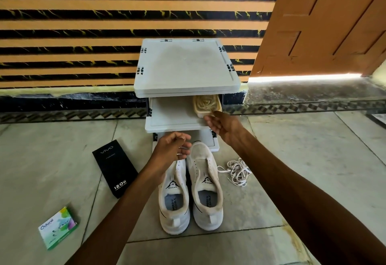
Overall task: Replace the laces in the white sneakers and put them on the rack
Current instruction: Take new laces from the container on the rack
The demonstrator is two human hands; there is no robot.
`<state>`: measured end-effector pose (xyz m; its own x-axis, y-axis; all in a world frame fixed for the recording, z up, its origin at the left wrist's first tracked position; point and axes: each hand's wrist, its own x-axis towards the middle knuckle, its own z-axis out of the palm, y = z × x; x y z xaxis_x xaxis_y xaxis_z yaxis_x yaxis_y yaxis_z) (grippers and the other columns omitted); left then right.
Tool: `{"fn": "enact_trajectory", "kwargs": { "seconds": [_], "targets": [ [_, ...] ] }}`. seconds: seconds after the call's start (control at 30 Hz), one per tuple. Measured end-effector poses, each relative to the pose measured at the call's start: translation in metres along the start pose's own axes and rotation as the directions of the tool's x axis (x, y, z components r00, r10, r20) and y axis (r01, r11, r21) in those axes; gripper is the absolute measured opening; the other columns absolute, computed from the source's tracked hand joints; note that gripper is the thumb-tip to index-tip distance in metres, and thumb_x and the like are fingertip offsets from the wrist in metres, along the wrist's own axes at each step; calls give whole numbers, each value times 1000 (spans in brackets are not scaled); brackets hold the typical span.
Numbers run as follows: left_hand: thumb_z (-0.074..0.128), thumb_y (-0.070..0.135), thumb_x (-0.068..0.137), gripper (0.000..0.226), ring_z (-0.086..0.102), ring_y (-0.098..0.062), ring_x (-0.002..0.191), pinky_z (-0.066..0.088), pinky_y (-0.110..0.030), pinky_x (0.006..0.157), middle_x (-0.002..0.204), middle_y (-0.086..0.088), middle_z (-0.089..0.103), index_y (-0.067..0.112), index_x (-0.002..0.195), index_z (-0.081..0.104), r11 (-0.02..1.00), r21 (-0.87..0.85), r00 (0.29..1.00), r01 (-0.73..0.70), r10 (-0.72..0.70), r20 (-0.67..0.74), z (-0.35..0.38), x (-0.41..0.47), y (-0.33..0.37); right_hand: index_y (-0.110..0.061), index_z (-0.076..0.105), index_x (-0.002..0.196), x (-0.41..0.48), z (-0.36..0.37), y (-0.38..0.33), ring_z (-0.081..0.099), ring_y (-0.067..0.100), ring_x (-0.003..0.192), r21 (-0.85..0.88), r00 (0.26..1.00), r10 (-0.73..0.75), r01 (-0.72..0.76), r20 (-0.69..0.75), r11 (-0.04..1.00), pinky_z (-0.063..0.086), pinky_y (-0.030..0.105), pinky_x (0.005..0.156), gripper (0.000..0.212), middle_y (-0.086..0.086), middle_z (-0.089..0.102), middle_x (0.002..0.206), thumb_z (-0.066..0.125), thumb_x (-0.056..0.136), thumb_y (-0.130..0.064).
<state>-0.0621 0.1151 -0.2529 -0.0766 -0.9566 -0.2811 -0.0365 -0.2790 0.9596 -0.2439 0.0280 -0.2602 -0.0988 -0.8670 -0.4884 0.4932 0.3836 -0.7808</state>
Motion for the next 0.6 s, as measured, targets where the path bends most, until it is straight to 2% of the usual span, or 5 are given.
{"fn": "enact_trajectory", "kwargs": {
  "seconds": [0.1, 0.2, 0.3, 0.37, 0.6],
  "targets": [
    [46, 13, 102, 20, 65, -16, 76, 53, -23, 69, 84, -3, 69, 10, 102, 66, 1000, -6, 1000, 20, -20, 4, 2, -3, -5, -1, 66, 96, -14, -21, 10, 67, 14, 62, -86, 998, -35, 30, -54, 996, 56, 22, 63, 11, 15, 73, 85, 61, 95, -11],
    [45, 12, 101, 20, 65, -15, 73, 53, -23, 68, 85, -5, 69, 12, 98, 66, 999, 6, 999, 38, -38, 17, 6, -6, -13, -5, 69, 85, -28, -55, 27, 61, 15, 62, -393, 987, -135, 89, -91, 915, 51, 20, 59, 9, 10, 70, 76, 61, 90, -3],
    [45, 11, 102, 20, 65, -13, 67, 52, -20, 62, 83, -6, 67, 9, 98, 65, 997, 39, 996, 74, -76, 45, 17, -8, -24, -13, 73, 83, -34, -94, 49, 65, 16, 71, -852, 980, -192, 139, 47, 504, 54, 23, 71, 10, 4, 72, 81, 67, 85, -6],
    [45, 10, 102, 19, 64, -15, 66, 52, -20, 60, 82, -7, 66, 6, 100, 63, 993, 42, 992, 107, -109, 56, 24, -10, -29, -16, 75, 90, -34, -113, 64, 67, 15, 83, -963, 973, -175, 183, 148, 200, 48, 22, 75, 13, 1, 74, 89, 67, 82, -10],
    [43, 8, 101, 21, 62, -16, 67, 49, -19, 58, 82, -8, 65, 9, 94, 63, 985, 101, 986, 138, -146, 80, 39, -17, -39, -21, 58, 120, -30, -153, 98, 60, 33, 102, -943, 944, -184, 229, 276, -241, 52, 37, 68, 36, 8, 55, 125, 57, 85, -12]
  ]
}}
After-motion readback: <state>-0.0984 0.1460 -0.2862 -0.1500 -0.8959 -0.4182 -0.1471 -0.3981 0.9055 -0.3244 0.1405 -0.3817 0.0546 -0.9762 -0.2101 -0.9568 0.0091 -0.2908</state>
